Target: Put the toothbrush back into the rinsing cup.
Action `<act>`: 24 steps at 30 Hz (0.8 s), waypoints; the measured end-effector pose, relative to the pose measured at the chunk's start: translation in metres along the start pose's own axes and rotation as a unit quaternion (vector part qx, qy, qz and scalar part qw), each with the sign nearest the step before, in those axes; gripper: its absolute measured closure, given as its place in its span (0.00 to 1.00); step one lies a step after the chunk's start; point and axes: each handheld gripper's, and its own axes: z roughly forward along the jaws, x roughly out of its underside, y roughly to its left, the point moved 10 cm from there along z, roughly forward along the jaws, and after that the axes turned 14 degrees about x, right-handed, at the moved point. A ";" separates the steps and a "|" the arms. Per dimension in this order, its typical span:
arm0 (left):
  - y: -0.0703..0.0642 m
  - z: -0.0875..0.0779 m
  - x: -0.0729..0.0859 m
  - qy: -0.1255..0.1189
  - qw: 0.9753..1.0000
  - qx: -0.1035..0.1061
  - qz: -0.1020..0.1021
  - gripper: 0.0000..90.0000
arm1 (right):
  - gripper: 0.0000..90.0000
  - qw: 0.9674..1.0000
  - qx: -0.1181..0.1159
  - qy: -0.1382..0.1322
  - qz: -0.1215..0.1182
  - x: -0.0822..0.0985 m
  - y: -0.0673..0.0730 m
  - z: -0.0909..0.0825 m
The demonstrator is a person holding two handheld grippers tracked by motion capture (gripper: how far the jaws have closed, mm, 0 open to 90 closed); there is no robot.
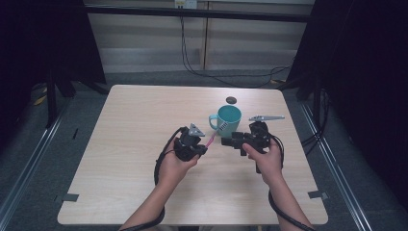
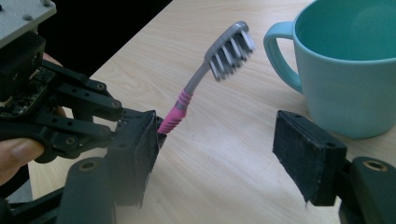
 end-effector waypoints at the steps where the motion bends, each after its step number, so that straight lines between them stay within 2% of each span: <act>1: -0.002 0.001 -0.001 -0.002 1.000 0.004 -0.002 0.94 | 0.35 1.000 -0.001 0.001 -0.001 0.000 0.001 0.000; 9: -0.008 0.000 -0.006 -0.007 1.000 0.008 0.007 0.94 | 0.37 1.000 -0.015 0.006 -0.001 0.000 0.008 0.003; 15: -0.015 0.003 -0.007 -0.011 1.000 0.016 0.009 0.94 | 0.39 1.000 -0.011 0.008 -0.005 -0.002 0.014 0.008; 20: -0.018 0.004 -0.008 -0.011 1.000 0.021 0.008 0.94 | 0.43 1.000 -0.012 0.002 0.001 -0.005 0.014 0.008; 24: -0.020 0.005 -0.012 -0.014 0.999 0.028 0.009 0.94 | 0.52 1.000 -0.005 -0.003 0.001 -0.010 0.013 0.008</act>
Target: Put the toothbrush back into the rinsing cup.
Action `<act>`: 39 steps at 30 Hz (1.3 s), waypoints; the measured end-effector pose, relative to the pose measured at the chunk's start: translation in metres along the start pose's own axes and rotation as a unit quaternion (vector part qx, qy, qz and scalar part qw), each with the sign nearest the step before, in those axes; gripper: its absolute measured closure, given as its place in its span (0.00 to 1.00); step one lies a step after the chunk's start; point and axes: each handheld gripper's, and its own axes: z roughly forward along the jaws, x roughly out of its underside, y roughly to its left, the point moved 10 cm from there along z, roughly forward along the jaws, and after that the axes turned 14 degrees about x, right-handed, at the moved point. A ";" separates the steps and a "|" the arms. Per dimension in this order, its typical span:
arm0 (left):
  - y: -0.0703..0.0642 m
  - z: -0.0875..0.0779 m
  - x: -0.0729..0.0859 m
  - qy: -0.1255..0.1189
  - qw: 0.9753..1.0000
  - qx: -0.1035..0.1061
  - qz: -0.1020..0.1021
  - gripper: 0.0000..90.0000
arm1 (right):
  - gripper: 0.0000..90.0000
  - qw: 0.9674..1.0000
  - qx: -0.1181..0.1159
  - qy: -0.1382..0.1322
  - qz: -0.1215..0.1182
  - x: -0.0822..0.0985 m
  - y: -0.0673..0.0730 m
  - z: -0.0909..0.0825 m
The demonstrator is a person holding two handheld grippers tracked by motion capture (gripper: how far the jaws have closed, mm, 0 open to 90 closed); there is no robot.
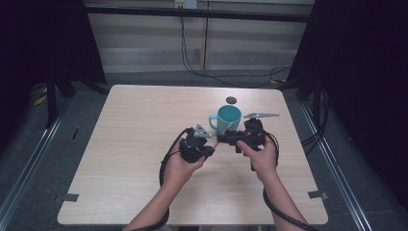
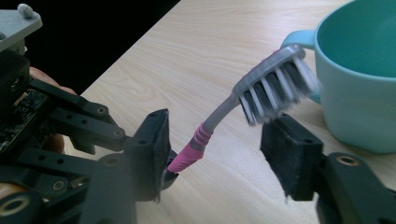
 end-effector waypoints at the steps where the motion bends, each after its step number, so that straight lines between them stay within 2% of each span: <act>1: -0.001 0.001 -0.002 -0.001 1.000 -0.001 0.003 0.94 | 0.53 1.000 0.001 -0.002 0.000 -0.001 0.000 0.000; 7: -0.002 0.001 -0.004 -0.008 1.000 0.001 -0.001 0.94 | 0.58 1.000 0.002 -0.006 -0.004 -0.006 0.003 -0.002; 11: -0.001 -0.001 -0.003 -0.010 1.000 0.000 0.002 0.94 | 0.61 1.000 -0.010 -0.010 0.005 -0.007 0.002 -0.003; 24: 0.000 -0.001 -0.002 -0.016 1.000 0.003 -0.003 0.94 | 0.70 1.000 -0.017 -0.015 -0.002 -0.012 0.009 -0.004; 27: 0.000 -0.001 -0.004 -0.021 1.000 0.006 -0.008 0.94 | 0.72 1.000 -0.021 -0.016 0.006 -0.013 0.009 -0.004; 39: -0.001 0.000 -0.006 -0.025 1.000 0.007 -0.018 0.94 | 0.81 1.000 -0.015 -0.022 0.007 -0.015 0.008 -0.006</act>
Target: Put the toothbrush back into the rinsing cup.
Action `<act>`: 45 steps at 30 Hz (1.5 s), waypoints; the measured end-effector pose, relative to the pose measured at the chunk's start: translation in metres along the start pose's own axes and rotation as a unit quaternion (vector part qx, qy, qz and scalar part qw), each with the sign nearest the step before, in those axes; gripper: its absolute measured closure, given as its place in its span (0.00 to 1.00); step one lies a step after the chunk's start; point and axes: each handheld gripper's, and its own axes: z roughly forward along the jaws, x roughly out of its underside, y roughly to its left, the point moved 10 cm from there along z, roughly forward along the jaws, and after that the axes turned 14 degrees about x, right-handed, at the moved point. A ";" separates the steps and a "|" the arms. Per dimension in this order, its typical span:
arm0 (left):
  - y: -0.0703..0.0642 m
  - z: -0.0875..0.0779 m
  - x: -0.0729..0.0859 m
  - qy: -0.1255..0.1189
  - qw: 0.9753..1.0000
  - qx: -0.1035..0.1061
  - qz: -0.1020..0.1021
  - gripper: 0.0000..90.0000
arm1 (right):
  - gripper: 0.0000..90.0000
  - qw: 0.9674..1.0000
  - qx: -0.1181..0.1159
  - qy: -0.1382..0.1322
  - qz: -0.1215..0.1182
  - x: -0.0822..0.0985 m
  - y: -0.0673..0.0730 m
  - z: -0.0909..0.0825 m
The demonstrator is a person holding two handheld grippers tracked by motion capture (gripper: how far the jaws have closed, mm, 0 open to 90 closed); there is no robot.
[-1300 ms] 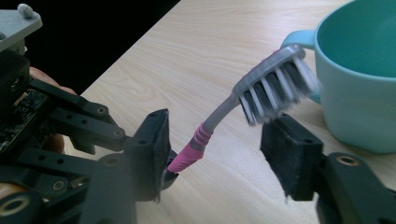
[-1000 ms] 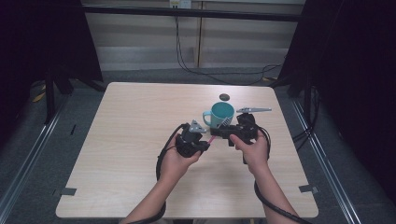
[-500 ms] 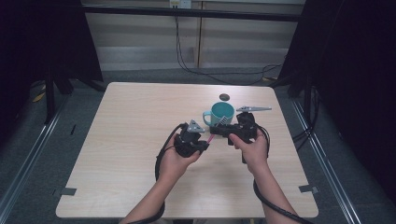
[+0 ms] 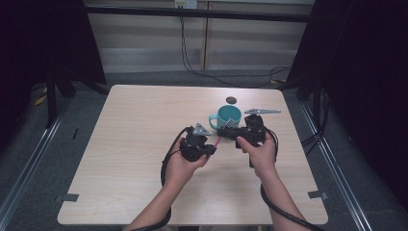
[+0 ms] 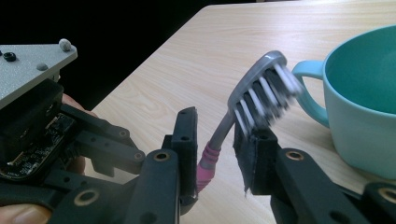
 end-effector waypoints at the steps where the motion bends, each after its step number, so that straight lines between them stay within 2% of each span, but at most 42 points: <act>1: 0.000 0.000 0.000 -0.001 1.000 0.000 -0.001 0.94 | 0.81 1.000 -0.001 -0.001 0.000 0.000 0.000 0.000; 3: 0.000 0.000 0.000 -0.002 1.000 0.001 -0.002 0.94 | 0.82 1.000 -0.002 0.000 -0.001 0.000 0.001 0.000; 4: -0.001 0.001 0.000 -0.005 1.000 0.004 -0.004 0.93 | 0.87 1.000 0.003 -0.003 -0.005 -0.001 0.001 -0.001; 9: -0.002 0.002 -0.002 -0.023 1.000 0.016 -0.013 0.93 | 0.90 1.000 0.004 -0.005 -0.005 -0.004 0.004 -0.002; 14: -0.002 0.001 -0.002 -0.027 0.999 0.019 -0.022 0.93 | 0.93 1.000 -0.004 -0.009 -0.004 -0.006 0.009 -0.001; 23: 0.002 -0.003 -0.001 -0.038 0.999 0.020 -0.030 0.92 | 0.94 0.999 -0.001 -0.006 -0.033 -0.010 0.022 0.001; 25: 0.003 -0.004 -0.001 -0.041 0.999 0.019 -0.029 0.85 | 0.94 0.999 -0.004 -0.007 -0.031 -0.011 0.023 0.000; 27: 0.005 -0.004 -0.002 -0.048 0.998 0.021 -0.030 0.71 | 0.94 0.999 -0.008 -0.009 -0.034 -0.013 0.026 -0.001; 28: 0.009 -0.005 -0.001 -0.050 0.998 0.009 -0.020 0.63 | 0.94 0.999 -0.009 -0.010 -0.039 -0.015 0.028 -0.002; 33: 0.015 -0.008 0.003 -0.050 0.999 0.000 0.000 0.45 | 0.94 0.999 0.000 -0.010 -0.049 -0.018 0.029 -0.004; 35: 0.016 -0.009 0.005 -0.054 0.999 0.003 0.005 0.42 | 0.94 0.999 0.002 -0.010 -0.053 -0.019 0.029 -0.004; 36: 0.018 -0.011 0.010 -0.044 0.999 -0.001 0.003 0.38 | 0.94 0.998 0.005 -0.008 -0.056 -0.019 0.028 -0.004; 37: 0.019 -0.012 0.014 -0.034 0.999 0.002 -0.008 0.37 | 0.94 0.998 0.006 -0.007 -0.056 -0.019 0.028 -0.005; 39: 0.021 -0.014 0.016 -0.033 0.999 -0.001 -0.007 0.34 | 0.94 0.998 0.007 -0.007 -0.056 -0.019 0.026 -0.005; 41: 0.027 -0.021 0.022 -0.032 0.999 -0.014 0.001 0.31 | 0.94 0.999 0.008 -0.008 -0.052 -0.021 0.022 -0.007; 45: 0.033 -0.027 0.029 -0.029 0.999 -0.019 -0.004 0.24 | 0.95 0.998 0.018 -0.009 -0.060 -0.024 0.018 -0.009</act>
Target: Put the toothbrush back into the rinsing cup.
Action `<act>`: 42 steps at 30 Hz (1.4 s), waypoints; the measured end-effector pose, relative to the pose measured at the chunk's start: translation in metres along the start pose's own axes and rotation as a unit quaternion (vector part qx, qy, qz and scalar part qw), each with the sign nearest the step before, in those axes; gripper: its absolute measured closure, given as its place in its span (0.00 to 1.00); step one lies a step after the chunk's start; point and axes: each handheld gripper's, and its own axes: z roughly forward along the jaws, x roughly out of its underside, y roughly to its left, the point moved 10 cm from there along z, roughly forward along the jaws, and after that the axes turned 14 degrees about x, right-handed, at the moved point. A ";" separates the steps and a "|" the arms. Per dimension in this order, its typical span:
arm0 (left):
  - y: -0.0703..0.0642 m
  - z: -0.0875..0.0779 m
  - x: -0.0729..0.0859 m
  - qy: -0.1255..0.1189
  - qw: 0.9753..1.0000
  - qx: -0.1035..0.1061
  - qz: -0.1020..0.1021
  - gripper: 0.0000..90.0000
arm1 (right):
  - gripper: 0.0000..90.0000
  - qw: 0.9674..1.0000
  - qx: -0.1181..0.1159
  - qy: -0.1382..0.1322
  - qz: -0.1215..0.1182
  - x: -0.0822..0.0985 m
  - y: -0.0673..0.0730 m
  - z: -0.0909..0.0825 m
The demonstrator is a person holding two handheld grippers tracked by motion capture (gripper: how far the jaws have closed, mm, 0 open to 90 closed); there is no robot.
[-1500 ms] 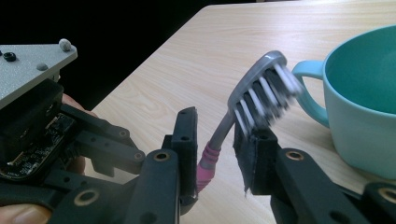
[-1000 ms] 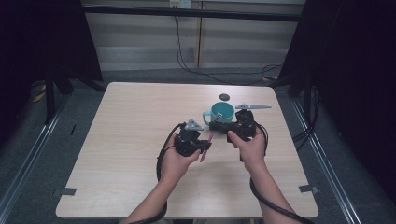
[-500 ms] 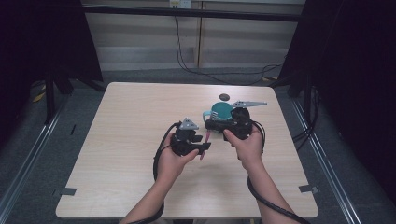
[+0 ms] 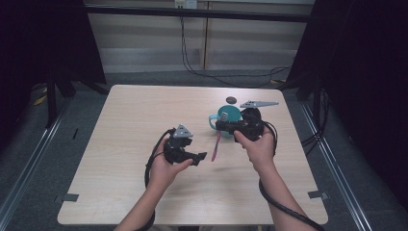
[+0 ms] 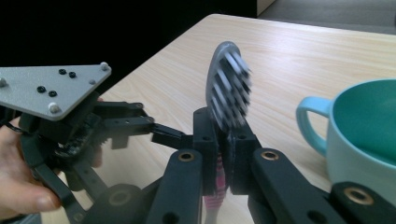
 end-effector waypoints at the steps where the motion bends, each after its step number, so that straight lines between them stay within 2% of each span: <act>1: 0.004 -0.005 0.005 0.004 1.000 -0.005 0.002 0.24 | 0.95 1.000 0.002 0.003 -0.002 0.000 -0.001 -0.001; 11: 0.012 -0.020 0.027 0.012 1.000 -0.010 0.011 0.21 | 0.95 1.000 0.013 0.005 -0.013 -0.009 -0.007 -0.004; 24: 0.020 -0.033 0.060 0.020 1.000 -0.005 -0.010 0.20 | 0.94 1.000 0.017 0.006 -0.003 -0.023 -0.020 -0.007; 30: 0.023 -0.035 0.065 0.016 1.000 -0.004 -0.015 0.20 | 0.95 1.000 0.019 -0.001 0.002 -0.034 -0.023 -0.012; 34: 0.024 -0.037 0.070 0.025 1.000 -0.004 -0.017 0.20 | 0.95 1.000 0.028 -0.003 -0.007 -0.045 -0.025 -0.018; 42: 0.021 -0.040 0.069 0.022 1.000 0.003 -0.011 0.20 | 0.95 0.999 0.031 -0.011 -0.018 -0.060 -0.021 -0.026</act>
